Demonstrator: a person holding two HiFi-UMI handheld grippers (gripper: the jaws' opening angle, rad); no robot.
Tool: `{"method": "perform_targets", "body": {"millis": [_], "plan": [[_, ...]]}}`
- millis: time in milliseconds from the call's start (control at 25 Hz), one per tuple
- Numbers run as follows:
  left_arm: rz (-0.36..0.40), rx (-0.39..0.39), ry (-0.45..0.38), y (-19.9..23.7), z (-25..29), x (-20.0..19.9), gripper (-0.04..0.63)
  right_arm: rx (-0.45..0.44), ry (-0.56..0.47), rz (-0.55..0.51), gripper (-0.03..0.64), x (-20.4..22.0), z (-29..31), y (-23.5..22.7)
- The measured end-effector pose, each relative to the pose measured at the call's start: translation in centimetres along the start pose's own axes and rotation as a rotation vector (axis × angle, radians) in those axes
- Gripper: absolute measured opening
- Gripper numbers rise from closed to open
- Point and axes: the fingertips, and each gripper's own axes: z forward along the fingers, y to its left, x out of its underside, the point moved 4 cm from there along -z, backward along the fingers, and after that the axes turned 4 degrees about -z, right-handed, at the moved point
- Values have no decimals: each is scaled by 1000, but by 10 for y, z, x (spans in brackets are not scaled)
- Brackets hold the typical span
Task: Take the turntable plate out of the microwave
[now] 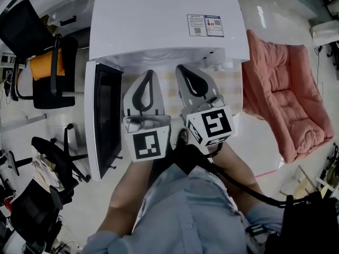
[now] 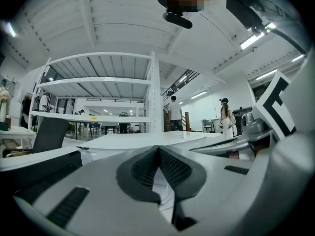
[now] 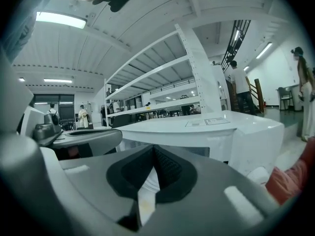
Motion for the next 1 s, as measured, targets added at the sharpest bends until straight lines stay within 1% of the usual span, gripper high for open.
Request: {"method": "perform_targets", "body": {"millis": [120, 480, 800, 880, 1000], "plan": [[11, 12, 8, 2, 4, 11, 6, 7, 15, 14, 1, 15, 5, 0], [6, 22, 18, 14, 23, 47, 6, 8, 68, 57, 0, 65, 31, 2], [-23, 9, 36, 30, 43, 83, 6, 19, 139, 129, 0, 116, 59, 4], [-29, 4, 38, 34, 46, 88, 6, 20, 162, 158, 1, 126, 62, 6], [-39, -3, 46, 41, 52, 92, 6, 20, 196, 232, 1, 138, 67, 5]]}}
